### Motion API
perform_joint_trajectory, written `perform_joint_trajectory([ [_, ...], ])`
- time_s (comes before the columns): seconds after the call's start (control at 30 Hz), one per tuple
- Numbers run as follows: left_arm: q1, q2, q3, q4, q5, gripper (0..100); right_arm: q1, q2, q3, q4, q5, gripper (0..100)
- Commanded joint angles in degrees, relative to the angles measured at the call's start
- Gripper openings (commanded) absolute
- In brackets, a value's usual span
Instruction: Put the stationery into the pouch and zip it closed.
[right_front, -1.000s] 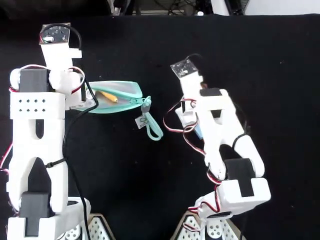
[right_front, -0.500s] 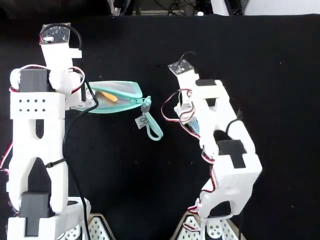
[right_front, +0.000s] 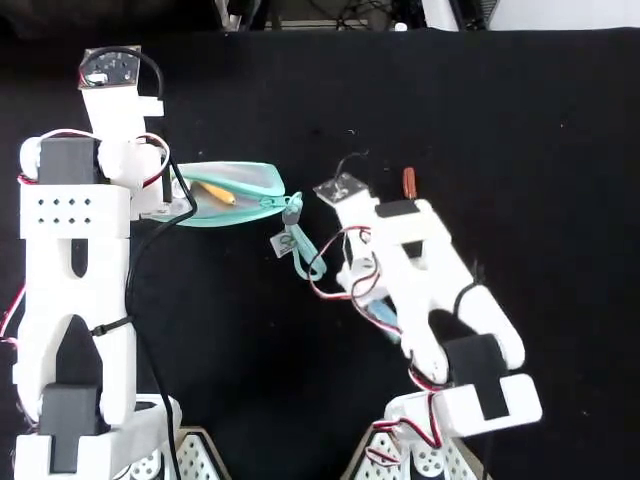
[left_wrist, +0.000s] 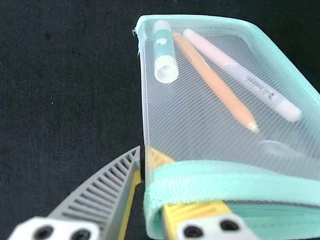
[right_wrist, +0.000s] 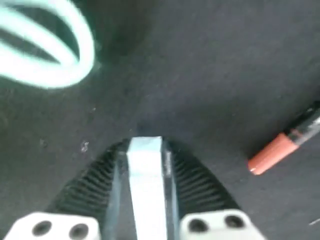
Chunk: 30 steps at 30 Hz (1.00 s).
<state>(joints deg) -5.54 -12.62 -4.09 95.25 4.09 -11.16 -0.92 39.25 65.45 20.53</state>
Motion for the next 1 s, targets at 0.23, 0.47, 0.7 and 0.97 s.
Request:
perform_joint_trajectory([
  [0.23, -0.2, 0.4, 0.3, -0.3, -0.5, 3, -4.5, -2.9, 0.4, -0.8, 2.4, 11.3],
  [0.47, -0.2, 0.4, 0.2, 0.0, -0.5, 3, -4.6, -2.9, 0.6, -0.7, 2.4, 11.3],
  [0.7, -0.2, 0.3, 0.1, 0.1, -0.5, 3, -4.6, 0.3, 0.1, -0.8, 5.2, 11.3],
  [0.97, -0.2, 0.4, 0.3, -0.2, -0.5, 3, -4.3, 6.0, -2.9, -0.9, 5.1, 1.6],
])
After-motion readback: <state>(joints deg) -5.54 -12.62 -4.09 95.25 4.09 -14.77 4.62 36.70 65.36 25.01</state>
